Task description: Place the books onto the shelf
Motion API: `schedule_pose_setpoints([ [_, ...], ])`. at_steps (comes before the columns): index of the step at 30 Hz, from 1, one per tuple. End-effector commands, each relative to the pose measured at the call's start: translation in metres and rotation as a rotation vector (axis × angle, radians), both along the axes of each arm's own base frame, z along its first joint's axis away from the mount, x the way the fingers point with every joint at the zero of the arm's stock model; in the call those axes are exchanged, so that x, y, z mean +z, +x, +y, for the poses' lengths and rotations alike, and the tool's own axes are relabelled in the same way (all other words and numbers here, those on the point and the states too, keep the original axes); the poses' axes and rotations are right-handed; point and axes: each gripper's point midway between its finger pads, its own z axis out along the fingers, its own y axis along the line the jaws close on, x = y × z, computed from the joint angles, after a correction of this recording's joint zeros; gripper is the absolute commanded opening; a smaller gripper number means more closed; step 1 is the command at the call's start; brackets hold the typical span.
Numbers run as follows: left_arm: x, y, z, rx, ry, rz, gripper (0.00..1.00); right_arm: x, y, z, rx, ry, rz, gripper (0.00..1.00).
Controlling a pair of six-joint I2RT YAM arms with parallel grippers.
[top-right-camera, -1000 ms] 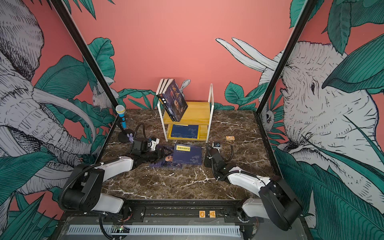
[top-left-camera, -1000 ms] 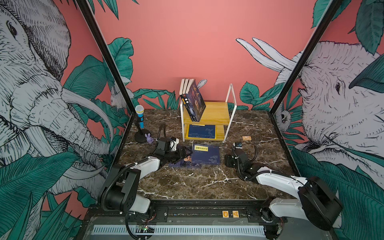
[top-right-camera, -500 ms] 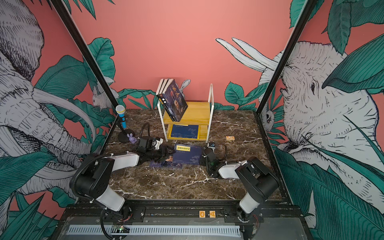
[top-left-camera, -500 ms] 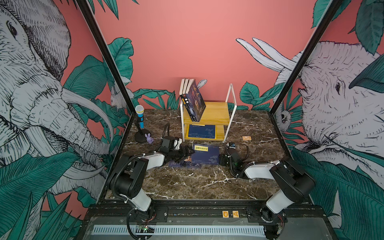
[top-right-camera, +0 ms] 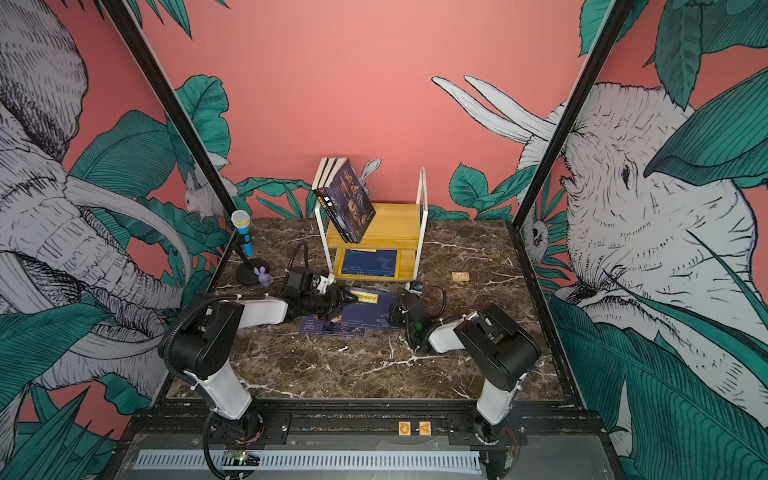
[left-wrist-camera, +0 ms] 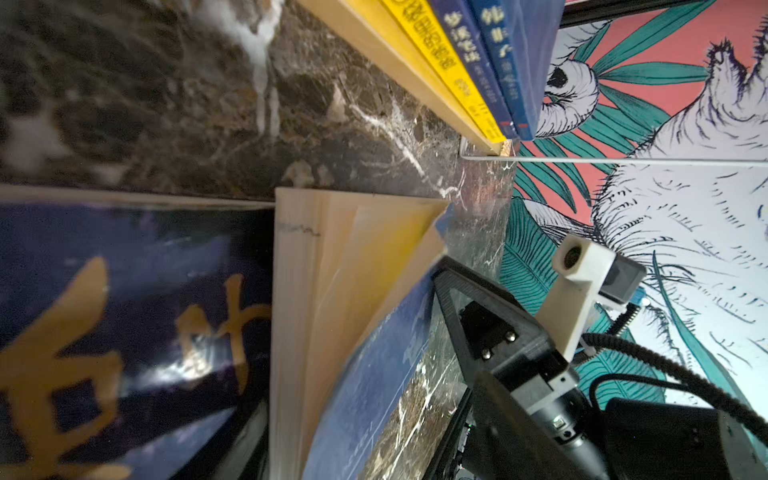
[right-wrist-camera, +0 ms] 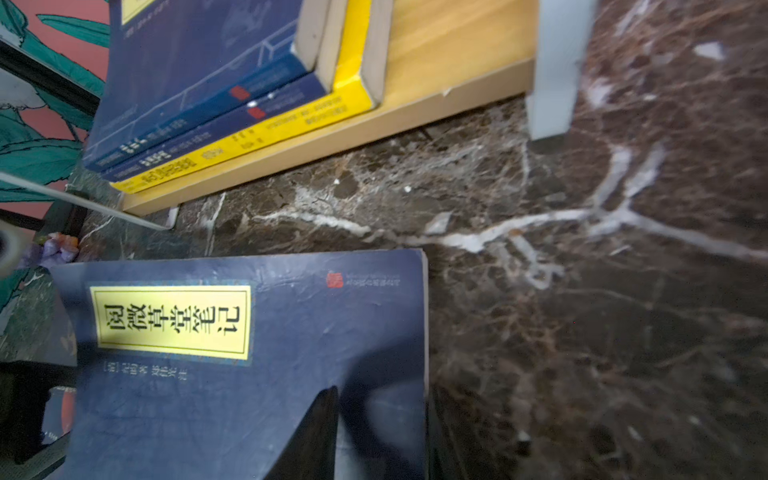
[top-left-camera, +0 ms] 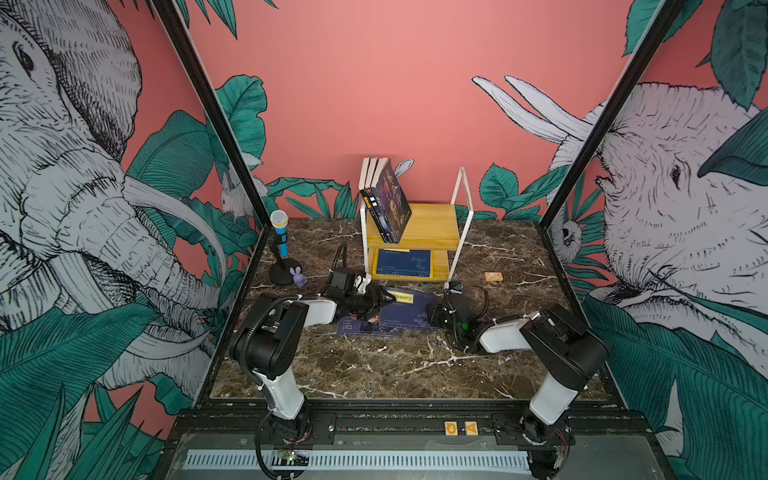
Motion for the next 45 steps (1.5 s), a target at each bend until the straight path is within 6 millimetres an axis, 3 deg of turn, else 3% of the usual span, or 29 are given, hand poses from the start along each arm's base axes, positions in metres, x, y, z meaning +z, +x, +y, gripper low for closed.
schedule_pose_setpoints([
  [1, 0.01, -0.001, -0.011, -0.021, -0.041, 0.004, 0.69, -0.026, -0.021, 0.01, 0.046, -0.004, 0.111, 0.37],
  [4, 0.014, -0.003, -0.012, -0.025, -0.047, -0.003, 0.68, -0.024, -0.025, 0.014, 0.056, 0.014, 0.103, 0.37],
  [6, 0.016, -0.003, -0.012, -0.025, -0.044, -0.016, 0.58, -0.026, -0.026, 0.015, 0.064, 0.005, 0.105, 0.37],
  [11, 0.023, -0.008, -0.01, -0.03, -0.035, -0.026, 0.51, -0.023, -0.029, 0.012, 0.061, 0.0, 0.095, 0.37],
  [15, 0.022, -0.01, -0.006, -0.021, -0.008, -0.046, 0.37, -0.02, -0.03, 0.007, 0.065, -0.041, 0.085, 0.36],
  [19, 0.031, -0.012, -0.005, -0.032, -0.012, -0.066, 0.21, 0.0, -0.034, 0.011, 0.084, -0.063, 0.021, 0.36],
  [23, 0.041, -0.013, -0.004, -0.035, -0.014, -0.1, 0.04, 0.01, -0.04, 0.007, 0.113, -0.22, -0.018, 0.37],
  [24, 0.044, -0.014, -0.004, -0.037, -0.017, -0.101, 0.0, 0.025, -0.04, 0.006, 0.107, -0.23, -0.048, 0.38],
  [31, 0.06, -0.02, -0.004, -0.041, -0.052, -0.131, 0.0, 0.07, -0.051, -0.002, 0.102, -0.392, -0.223, 0.44],
  [38, 0.074, -0.026, -0.006, -0.036, -0.105, -0.118, 0.0, 0.108, -0.071, 0.007, 0.181, -0.62, -0.402, 0.49],
  [45, 0.081, -0.033, -0.005, -0.021, -0.138, -0.075, 0.0, 0.131, -0.097, 0.039, 0.315, -0.808, -0.602, 0.58],
])
